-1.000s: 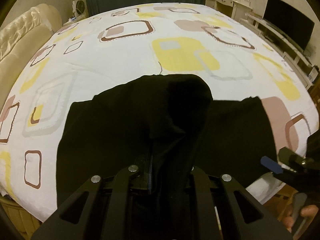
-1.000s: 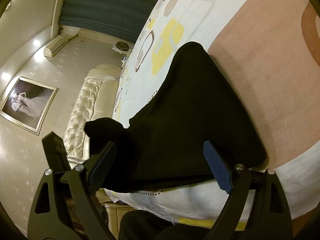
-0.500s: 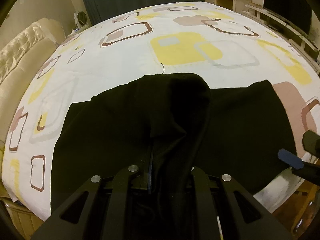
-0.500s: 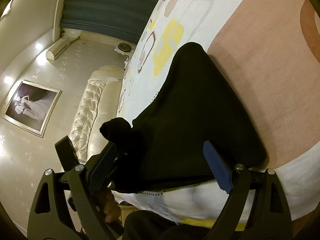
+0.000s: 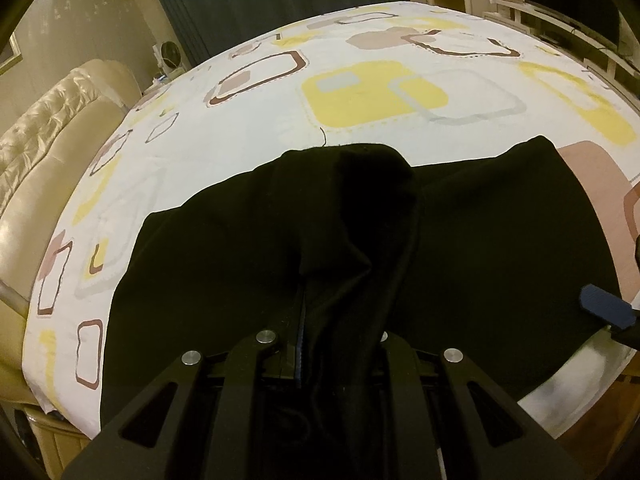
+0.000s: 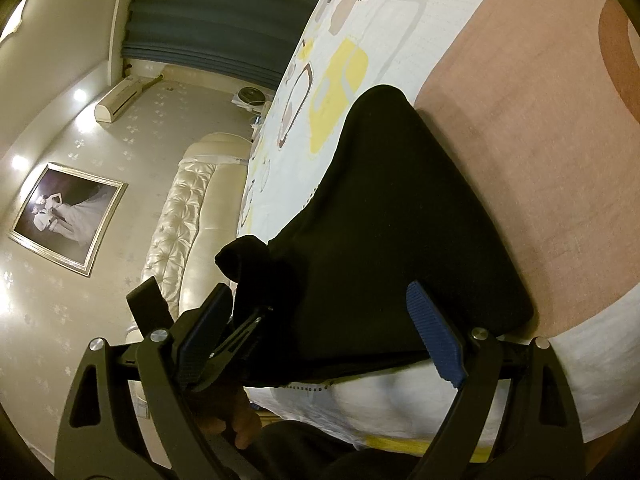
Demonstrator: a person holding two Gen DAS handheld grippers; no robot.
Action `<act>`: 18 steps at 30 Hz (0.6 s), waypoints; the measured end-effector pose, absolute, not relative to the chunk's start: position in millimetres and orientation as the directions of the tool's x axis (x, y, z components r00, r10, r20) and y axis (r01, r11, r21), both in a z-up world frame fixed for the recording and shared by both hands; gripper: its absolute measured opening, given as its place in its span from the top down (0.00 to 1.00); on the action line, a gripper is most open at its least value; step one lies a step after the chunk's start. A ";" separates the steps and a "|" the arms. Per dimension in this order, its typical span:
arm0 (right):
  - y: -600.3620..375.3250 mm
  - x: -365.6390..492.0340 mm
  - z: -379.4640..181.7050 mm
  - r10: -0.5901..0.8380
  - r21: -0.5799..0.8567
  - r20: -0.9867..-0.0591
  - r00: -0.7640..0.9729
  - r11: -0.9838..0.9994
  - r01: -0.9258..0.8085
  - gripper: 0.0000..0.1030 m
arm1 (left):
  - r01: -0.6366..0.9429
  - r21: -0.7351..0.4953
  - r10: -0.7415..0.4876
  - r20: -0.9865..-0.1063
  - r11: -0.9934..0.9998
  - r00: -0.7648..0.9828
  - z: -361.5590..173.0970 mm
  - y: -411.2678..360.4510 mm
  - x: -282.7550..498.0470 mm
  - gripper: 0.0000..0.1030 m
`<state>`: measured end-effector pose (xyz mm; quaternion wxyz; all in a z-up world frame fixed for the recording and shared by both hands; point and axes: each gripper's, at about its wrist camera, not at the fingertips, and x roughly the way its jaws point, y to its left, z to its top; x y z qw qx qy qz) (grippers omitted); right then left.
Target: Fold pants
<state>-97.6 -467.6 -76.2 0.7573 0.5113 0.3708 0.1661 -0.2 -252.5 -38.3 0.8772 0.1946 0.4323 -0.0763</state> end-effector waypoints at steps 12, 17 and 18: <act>-467.0 -98.6 -76.6 0.633 0.902 -0.384 0.672 0.414 0.126 0.14 | 0.318 0.251 -0.002 -0.782 0.914 0.623 -26.8 -250.9 -9.2 0.77; -466.7 -98.7 -76.6 0.632 0.901 -0.385 0.673 0.415 0.126 0.14 | 0.335 0.231 -0.040 -0.769 0.913 0.638 -14.2 -249.3 -22.4 0.51; -466.6 -98.7 -76.6 0.632 0.901 -0.385 0.673 0.414 0.127 0.14 | 0.331 0.230 -0.041 -0.762 0.915 0.646 -11.0 -248.1 -25.1 0.46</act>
